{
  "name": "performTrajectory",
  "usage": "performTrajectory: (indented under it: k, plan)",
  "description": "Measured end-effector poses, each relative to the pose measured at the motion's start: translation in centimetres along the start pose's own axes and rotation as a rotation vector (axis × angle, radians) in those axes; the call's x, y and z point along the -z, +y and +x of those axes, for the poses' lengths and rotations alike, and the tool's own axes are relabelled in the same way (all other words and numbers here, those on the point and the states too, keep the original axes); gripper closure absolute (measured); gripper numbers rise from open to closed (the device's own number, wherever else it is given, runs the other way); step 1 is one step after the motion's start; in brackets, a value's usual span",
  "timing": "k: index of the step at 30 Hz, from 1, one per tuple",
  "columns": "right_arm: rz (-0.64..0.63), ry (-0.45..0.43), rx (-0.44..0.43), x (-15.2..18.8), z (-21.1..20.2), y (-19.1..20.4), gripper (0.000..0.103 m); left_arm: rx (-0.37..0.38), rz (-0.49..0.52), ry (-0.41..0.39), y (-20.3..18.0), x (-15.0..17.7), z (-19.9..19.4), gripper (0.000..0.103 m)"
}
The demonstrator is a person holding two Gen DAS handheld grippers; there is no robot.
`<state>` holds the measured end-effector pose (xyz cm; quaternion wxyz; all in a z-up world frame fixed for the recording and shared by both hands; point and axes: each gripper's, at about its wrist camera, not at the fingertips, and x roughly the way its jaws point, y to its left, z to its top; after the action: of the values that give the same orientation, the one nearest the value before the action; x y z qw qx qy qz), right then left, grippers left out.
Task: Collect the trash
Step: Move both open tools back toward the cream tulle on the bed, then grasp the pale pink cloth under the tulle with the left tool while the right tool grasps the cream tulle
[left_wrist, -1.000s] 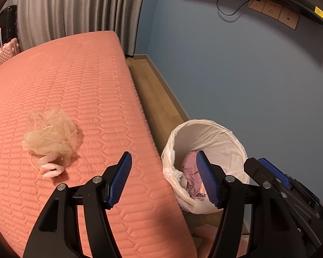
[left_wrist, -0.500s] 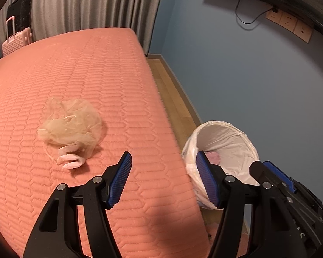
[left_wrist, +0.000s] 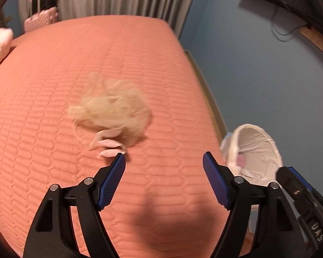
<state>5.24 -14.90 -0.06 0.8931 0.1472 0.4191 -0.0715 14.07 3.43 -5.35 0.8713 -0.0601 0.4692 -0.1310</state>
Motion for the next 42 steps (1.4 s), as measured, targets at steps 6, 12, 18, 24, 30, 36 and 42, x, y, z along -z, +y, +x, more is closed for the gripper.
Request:
performTrajectory:
  k: [6,12,18,24,30,36,42]
  plan:
    - [-0.022,0.044,-0.016,0.3,2.5,1.9,0.075,-0.046,-0.076,0.035,4.1,-0.3,2.2,0.032]
    - [-0.049,0.085,-0.034,0.2,5.4,4.0,0.075,-0.075,-0.119,0.060,7.2,-1.1,4.7,0.032]
    - [-0.065,0.118,-0.047,-0.2,8.1,5.8,0.075,-0.066,-0.125,0.095,8.7,-1.7,7.3,0.043]
    - [-0.083,0.149,-0.058,-0.4,10.7,7.8,0.075,-0.024,-0.124,0.126,9.7,-1.6,8.7,0.072]
    - [-0.112,0.168,-0.072,-0.2,12.0,9.6,0.075,0.006,-0.139,0.117,11.3,-1.1,7.7,0.096]
    - [-0.141,0.184,-0.095,0.2,12.8,11.9,0.075,-0.010,-0.186,0.074,14.3,-0.9,5.0,0.099]
    - [-0.185,0.202,-0.130,0.7,13.7,15.0,0.070,-0.047,-0.235,0.039,17.3,-1.4,3.2,0.099]
